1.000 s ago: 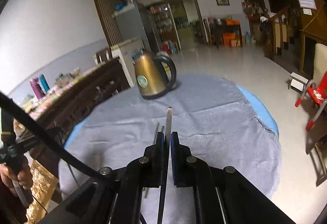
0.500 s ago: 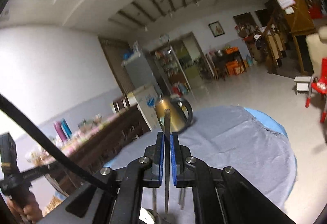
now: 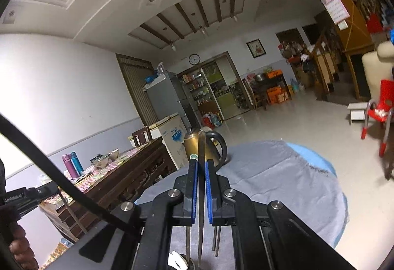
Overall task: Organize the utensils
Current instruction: 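Carry both held chopsticks over the metal cup and lower them in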
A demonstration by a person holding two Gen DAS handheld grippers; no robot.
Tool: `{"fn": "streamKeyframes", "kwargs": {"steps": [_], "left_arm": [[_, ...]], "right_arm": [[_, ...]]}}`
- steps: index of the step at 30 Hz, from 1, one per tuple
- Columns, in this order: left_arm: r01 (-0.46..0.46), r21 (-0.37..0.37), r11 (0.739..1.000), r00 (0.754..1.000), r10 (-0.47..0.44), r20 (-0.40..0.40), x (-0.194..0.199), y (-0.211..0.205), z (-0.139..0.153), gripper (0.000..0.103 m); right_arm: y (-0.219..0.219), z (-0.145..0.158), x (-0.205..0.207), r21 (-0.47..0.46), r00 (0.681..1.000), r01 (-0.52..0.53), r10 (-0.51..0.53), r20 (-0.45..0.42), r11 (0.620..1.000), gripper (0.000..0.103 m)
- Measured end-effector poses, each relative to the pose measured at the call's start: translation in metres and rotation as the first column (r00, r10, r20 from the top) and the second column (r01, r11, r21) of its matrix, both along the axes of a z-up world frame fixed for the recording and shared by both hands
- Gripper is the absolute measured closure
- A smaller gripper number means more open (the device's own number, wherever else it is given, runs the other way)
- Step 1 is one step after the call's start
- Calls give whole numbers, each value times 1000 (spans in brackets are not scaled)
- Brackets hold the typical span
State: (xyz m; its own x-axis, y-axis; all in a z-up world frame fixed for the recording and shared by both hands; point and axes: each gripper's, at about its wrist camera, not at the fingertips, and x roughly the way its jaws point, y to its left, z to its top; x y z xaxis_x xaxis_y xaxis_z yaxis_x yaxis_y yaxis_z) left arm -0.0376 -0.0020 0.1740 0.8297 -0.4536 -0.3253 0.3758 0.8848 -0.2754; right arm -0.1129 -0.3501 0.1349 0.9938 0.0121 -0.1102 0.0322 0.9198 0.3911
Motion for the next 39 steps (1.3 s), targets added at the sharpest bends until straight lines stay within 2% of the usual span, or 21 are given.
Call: {"fn": "streamKeyframes", "kwargs": {"steps": [5, 10, 13, 21, 33, 39], "left_arm": [[17, -19, 1000, 1000, -16, 23, -4, -10, 7, 98], [6, -31, 999, 999, -5, 34, -4, -19, 4, 98], [-13, -18, 1000, 999, 14, 39, -3, -26, -3, 98], [-17, -12, 1000, 999, 16, -40, 4, -33, -30, 98], [3, 3, 1000, 999, -3, -35, -11, -39, -28, 98], [2, 24, 1000, 998, -1, -60, -8, -37, -36, 98]], "right_arm": [[5, 16, -17, 4, 999, -18, 18, 47, 1000, 96], [15, 16, -18, 5, 998, -46, 46, 48, 999, 96], [24, 10, -15, -16, 998, -60, 60, 26, 998, 96], [49, -8, -5, -93, 994, -103, 99, -43, 990, 96], [76, -21, -7, -181, 987, -148, 133, -94, 972, 96], [82, -29, 2, -188, 981, -153, 127, -146, 970, 96]]}}
